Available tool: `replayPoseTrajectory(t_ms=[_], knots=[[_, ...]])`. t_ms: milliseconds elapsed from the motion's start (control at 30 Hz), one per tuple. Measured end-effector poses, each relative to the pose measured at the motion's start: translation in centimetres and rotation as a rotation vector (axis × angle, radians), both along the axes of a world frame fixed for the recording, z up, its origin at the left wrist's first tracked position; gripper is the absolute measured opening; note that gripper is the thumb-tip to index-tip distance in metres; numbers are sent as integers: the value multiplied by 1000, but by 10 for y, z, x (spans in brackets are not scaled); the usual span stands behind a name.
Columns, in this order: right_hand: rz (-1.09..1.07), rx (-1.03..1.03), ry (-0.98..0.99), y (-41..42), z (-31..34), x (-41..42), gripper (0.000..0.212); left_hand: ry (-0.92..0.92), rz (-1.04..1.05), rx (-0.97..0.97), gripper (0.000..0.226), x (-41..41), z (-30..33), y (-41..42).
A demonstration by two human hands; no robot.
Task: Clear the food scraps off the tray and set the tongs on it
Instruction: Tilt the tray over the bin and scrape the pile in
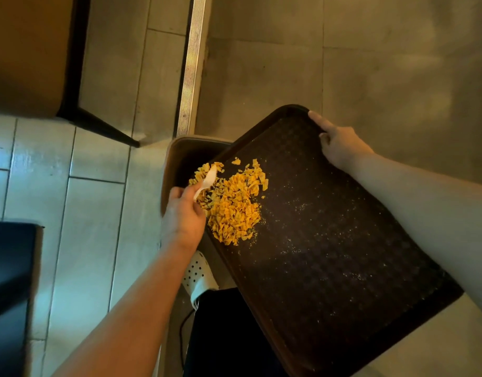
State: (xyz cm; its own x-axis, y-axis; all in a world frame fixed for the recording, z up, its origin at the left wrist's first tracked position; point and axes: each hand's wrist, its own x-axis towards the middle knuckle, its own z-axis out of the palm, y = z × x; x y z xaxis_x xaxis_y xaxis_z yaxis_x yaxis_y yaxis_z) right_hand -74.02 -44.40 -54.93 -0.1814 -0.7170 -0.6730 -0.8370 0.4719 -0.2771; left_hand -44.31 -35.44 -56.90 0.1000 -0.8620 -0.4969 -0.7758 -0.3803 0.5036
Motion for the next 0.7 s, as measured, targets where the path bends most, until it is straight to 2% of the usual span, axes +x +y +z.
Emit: replayPoseTrajectory(t_ms=[100, 333, 500, 700], knots=[[14, 4, -7, 1, 1, 2, 52, 0, -38, 33, 45, -8, -4, -7], [26, 25, 0, 0, 4, 3, 51, -49, 38, 134, 44, 7, -6, 3], [40, 21, -13, -1, 5, 5, 52, -15, 12, 57, 45, -9, 1, 0], [28, 10, -26, 3, 2, 4, 51, 49, 1, 52, 43, -46, -2, -26]])
